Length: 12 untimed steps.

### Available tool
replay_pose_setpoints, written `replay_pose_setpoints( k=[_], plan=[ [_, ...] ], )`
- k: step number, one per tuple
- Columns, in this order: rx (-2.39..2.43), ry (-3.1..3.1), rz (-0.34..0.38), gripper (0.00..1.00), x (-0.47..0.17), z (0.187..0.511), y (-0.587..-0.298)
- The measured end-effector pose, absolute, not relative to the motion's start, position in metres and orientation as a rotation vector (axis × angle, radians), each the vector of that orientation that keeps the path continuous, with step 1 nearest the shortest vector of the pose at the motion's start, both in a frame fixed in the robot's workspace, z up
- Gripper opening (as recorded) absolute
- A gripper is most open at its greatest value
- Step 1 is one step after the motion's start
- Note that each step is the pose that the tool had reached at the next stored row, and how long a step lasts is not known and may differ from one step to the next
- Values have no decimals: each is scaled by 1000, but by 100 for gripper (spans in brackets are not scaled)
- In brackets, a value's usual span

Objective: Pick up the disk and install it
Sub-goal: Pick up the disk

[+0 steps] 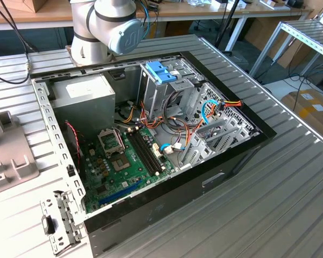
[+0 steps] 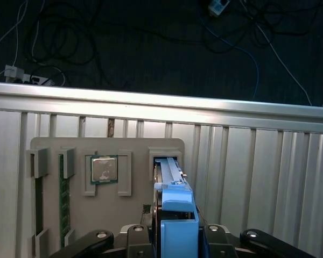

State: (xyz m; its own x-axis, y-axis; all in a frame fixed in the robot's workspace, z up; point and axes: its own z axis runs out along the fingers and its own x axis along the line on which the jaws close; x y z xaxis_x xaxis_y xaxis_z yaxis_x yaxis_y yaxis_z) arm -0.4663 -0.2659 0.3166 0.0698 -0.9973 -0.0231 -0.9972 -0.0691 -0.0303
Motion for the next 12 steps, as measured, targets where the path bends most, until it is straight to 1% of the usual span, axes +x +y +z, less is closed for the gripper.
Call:
replay_pose_setpoints(
  k=[12],
  plan=[
    [-2270, 2117, -6, 37, -466, 322, -266]
  ],
)
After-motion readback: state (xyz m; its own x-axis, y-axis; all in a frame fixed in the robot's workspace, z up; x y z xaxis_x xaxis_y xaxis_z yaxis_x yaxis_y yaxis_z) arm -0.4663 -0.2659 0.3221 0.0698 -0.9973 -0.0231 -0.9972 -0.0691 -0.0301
